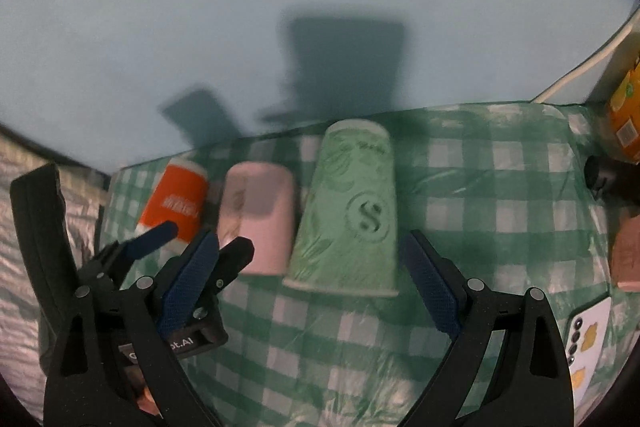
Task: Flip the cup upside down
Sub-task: 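Move the right tool down and close its fingers on the pink mug, then lift the pink mug with the right tool and rotate it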
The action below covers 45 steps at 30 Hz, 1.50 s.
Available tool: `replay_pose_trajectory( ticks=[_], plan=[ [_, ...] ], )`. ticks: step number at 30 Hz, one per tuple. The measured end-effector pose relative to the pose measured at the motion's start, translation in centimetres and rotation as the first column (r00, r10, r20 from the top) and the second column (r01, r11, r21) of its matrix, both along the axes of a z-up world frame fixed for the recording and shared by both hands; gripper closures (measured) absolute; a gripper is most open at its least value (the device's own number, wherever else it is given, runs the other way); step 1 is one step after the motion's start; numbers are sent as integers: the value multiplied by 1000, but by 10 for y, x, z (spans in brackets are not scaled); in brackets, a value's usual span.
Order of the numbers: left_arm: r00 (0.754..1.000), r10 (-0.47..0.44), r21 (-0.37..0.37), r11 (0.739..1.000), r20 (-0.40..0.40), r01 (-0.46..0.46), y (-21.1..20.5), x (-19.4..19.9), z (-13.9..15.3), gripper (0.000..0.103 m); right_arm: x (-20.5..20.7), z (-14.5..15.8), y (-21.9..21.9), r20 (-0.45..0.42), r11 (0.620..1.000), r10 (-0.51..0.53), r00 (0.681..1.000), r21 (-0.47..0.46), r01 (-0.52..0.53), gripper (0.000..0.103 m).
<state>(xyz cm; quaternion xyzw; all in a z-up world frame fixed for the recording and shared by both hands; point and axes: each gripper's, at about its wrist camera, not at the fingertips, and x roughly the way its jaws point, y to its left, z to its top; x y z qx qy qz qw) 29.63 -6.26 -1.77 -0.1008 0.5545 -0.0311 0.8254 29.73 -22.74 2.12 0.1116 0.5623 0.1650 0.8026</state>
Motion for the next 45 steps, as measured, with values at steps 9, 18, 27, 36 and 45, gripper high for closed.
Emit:
replay_pose_trajectory(
  ticks=[9, 18, 27, 36, 45],
  plan=[
    [998, -3, 15, 1000, -57, 4, -8, 24, -20, 6, 12, -11, -8, -20, 1000, -23, 1000, -3, 23, 10],
    [993, -4, 26, 1000, -119, 7, -12, 38, -43, 29, 14, -21, -2, -26, 1000, 8, 1000, -8, -9, 10],
    [995, -44, 35, 998, -93, 47, -7, 38, -36, 29, 14, -22, -5, -30, 1000, 8, 1000, -5, -8, 10],
    [992, -126, 57, 990, -32, 127, -15, 15, -12, 30, -4, -13, -4, 4, 1000, 16, 1000, 20, -16, 10],
    [987, -160, 38, 986, 10, 159, -11, -26, 2, 30, -28, 6, -8, 46, 998, 21, 999, 59, -23, 10]
  ],
)
